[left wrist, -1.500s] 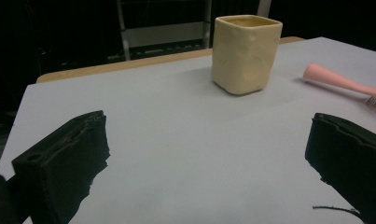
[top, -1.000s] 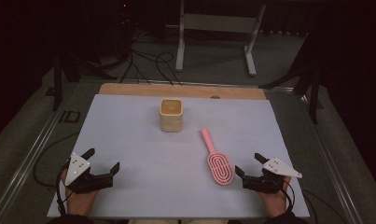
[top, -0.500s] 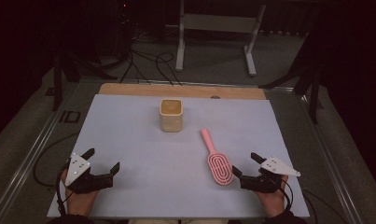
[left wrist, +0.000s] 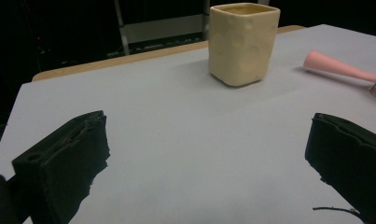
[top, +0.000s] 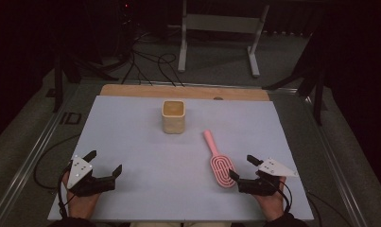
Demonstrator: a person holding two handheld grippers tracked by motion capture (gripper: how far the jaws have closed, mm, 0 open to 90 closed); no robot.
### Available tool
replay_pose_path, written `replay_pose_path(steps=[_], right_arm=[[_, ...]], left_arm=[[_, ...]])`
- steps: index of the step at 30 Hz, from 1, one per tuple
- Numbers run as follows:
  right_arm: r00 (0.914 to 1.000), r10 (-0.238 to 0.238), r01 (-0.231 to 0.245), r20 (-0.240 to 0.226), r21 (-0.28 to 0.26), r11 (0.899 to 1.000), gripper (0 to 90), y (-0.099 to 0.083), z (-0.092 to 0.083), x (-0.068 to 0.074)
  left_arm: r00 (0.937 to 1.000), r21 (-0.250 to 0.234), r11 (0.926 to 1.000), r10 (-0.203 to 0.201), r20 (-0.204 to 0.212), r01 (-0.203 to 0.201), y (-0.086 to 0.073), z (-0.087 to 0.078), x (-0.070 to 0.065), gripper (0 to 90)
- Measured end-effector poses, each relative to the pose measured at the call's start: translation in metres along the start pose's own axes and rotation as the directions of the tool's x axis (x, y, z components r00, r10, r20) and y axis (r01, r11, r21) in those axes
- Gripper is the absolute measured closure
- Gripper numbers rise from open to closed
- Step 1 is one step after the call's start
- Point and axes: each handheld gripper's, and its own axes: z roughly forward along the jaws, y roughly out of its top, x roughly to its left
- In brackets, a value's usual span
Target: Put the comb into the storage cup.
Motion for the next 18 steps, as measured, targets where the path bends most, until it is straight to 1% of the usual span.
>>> replay_pose_path(steps=[7, 9, 10, 18], right_arm=[[0.9994, -0.007, 0.008, -0.033, 0.009, 1.000, 10.9, 0.001, 0.007, 0.007], [0.9993, -0.010, 0.011, -0.036, 0.013, 1.000, 10.9, 0.001, 0.008, 0.008], [0.9989, -0.011, 0.012, -0.045, 0.016, 1.000, 10.9, 0.001, 0.010, 0.012], [0.9964, -0.026, 0.028, -0.080, 0.030, 0.999, 11.1, 0.002, 0.018, 0.023]], left_arm=[[1.0000, 0.002, 1.0000, 0.001, 0.000, -0.001, 0.000, 0.000, -0.001, 0.2], [1.0000, 0.002, 1.0000, 0.002, 0.000, -0.002, 0.000, 0.000, -0.001, 0.2], [1.0000, 0.003, 1.0000, 0.001, 0.001, -0.001, 0.000, 0.000, -0.001, 0.2], [1.0000, 0.004, 1.0000, 0.005, 0.002, -0.005, 0.000, 0.000, -0.001, 0.2]])
